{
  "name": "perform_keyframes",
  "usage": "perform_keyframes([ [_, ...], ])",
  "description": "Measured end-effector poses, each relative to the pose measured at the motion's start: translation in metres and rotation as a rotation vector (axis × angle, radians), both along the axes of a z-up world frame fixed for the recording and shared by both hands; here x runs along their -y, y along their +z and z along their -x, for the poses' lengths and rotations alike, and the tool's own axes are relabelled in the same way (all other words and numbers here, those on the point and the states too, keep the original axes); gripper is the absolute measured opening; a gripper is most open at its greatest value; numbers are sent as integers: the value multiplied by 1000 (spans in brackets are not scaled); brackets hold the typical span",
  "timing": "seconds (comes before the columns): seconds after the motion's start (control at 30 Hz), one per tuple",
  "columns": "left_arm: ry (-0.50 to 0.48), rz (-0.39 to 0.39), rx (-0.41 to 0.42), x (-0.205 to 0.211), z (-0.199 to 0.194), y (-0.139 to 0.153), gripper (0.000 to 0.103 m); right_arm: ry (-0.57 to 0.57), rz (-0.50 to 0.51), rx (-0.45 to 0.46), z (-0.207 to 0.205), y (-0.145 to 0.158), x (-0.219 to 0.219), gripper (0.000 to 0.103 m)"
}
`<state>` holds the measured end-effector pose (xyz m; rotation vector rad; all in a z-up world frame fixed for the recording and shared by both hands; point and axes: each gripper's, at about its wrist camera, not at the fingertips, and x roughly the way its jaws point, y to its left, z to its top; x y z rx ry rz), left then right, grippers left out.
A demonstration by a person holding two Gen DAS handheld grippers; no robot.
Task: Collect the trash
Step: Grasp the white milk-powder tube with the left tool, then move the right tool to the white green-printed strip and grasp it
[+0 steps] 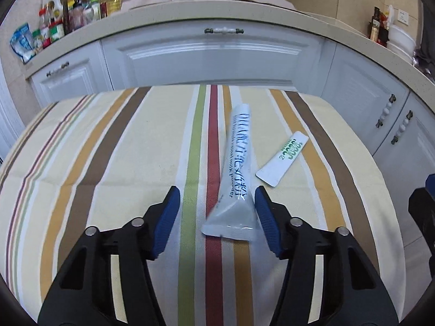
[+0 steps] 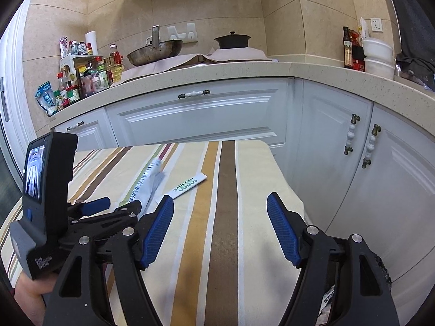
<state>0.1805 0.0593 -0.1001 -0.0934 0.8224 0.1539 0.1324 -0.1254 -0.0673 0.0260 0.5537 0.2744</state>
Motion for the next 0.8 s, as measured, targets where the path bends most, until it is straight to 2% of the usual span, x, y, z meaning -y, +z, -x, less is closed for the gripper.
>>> perform_keyframes([
  [0.07, -12, 17, -17, -1, -3, -3, 40, 5, -4, -7, -2, -2, -2, 69],
  [0.13, -24, 30, -27, -1, -5, -5, 37, 10, -7, -13, -4, -3, -4, 69],
  [0.3, -38, 46, -4, -2, -1, -4, 35, 21, -1, -23, -6, -5, -10, 70],
  [0.47, -31, 10, 34, -7, 7, 3, 34, 30, 5, -30, -7, -6, -18, 70],
  [0.67, 22, 13, 53, -37, 21, 9, 34, 50, 18, -37, -12, -7, -36, 70],
  [0.8, 68, -22, 75, -62, 31, 14, 34, 65, 32, -60, -20, -13, -53, 70],
])
